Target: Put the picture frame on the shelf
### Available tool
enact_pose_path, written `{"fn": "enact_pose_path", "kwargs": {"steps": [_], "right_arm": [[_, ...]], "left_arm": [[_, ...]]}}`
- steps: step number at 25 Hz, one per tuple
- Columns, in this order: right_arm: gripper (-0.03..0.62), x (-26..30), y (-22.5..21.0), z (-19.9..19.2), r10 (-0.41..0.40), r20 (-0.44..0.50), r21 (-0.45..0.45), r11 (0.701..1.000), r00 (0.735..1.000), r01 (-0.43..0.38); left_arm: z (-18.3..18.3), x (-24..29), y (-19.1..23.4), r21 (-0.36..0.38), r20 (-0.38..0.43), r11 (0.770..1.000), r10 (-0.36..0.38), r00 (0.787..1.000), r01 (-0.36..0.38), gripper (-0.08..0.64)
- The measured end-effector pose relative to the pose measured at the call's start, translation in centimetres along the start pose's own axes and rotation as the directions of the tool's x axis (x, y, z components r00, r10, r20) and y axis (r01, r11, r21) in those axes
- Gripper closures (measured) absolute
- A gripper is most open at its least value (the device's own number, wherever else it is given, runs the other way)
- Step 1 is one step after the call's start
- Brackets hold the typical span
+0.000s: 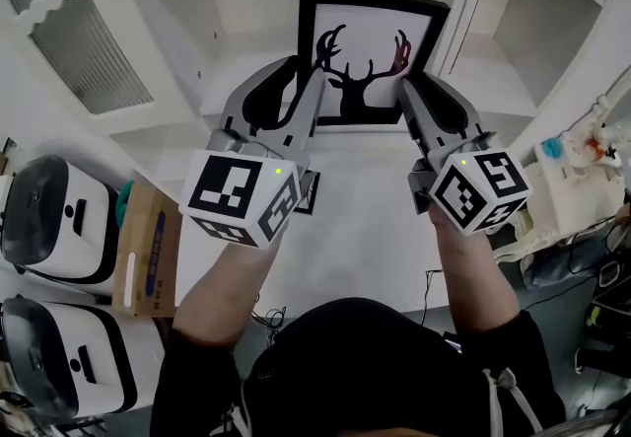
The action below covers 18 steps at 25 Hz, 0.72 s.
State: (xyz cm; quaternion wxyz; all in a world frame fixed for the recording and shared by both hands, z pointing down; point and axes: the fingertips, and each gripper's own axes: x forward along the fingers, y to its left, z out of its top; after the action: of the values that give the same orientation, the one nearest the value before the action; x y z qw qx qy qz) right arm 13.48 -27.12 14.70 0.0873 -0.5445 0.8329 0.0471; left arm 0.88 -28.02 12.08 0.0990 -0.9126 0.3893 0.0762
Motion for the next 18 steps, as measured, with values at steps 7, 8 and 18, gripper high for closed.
{"fn": "enact_pose_path", "kwargs": {"steps": [7,8,18], "right_arm": [[0.505,2.4,-0.9,0.9,-0.002,0.004,-0.037,0.999,1.0,0.002],[0.505,2.7,-1.0,0.9,-0.003,0.004,-0.039,0.999,1.0,0.003],[0.505,6.8,-2.5,0.8,-0.024,-0.008,-0.037,0.999,1.0,0.024]], "left_arm": [[-0.1,1.7,1.8,-0.001,-0.002,1.0,0.004,1.0,-0.004,0.46],[-0.1,2.0,2.1,-0.001,-0.003,1.0,0.005,1.0,-0.005,0.46],[-0.5,5.2,5.4,-0.01,-0.018,1.0,0.009,1.0,-0.009,0.46]]}}
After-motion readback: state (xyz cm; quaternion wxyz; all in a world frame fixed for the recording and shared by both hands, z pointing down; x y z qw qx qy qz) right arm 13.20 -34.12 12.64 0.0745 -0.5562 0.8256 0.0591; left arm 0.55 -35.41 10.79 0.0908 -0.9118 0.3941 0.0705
